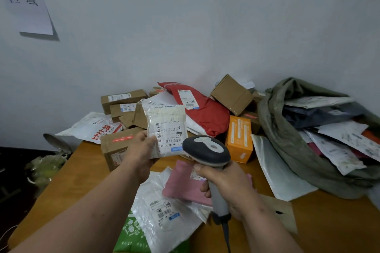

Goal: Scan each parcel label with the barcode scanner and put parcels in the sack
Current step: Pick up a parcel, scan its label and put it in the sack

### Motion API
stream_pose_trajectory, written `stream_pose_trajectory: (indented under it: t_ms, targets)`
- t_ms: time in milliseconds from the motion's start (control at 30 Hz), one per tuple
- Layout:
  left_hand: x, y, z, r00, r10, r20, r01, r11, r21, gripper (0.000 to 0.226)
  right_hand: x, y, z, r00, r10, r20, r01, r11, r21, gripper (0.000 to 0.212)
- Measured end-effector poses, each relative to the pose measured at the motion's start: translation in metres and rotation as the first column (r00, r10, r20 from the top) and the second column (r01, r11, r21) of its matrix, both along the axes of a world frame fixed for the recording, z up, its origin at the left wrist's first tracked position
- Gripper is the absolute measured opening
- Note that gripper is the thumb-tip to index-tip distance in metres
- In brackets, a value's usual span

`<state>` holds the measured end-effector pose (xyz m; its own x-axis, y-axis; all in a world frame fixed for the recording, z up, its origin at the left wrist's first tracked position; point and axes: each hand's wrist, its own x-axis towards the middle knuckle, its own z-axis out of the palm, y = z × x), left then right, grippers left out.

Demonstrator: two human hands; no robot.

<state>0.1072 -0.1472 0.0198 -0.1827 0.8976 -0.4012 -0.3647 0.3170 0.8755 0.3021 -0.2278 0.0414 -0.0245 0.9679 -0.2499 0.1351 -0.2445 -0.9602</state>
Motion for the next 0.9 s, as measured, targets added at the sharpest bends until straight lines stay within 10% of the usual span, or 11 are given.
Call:
stream_pose_trajectory:
  t_ms: [900]
  targets:
    - [0.279, 0.139, 0.029, 0.828, -0.549, -0.112, 0.554, 0.832, 0.022, 0.048, 0.23, 0.074, 0.001, 0.719, -0.652, -0.241, 0.669, 0.743, -0.015, 0.01]
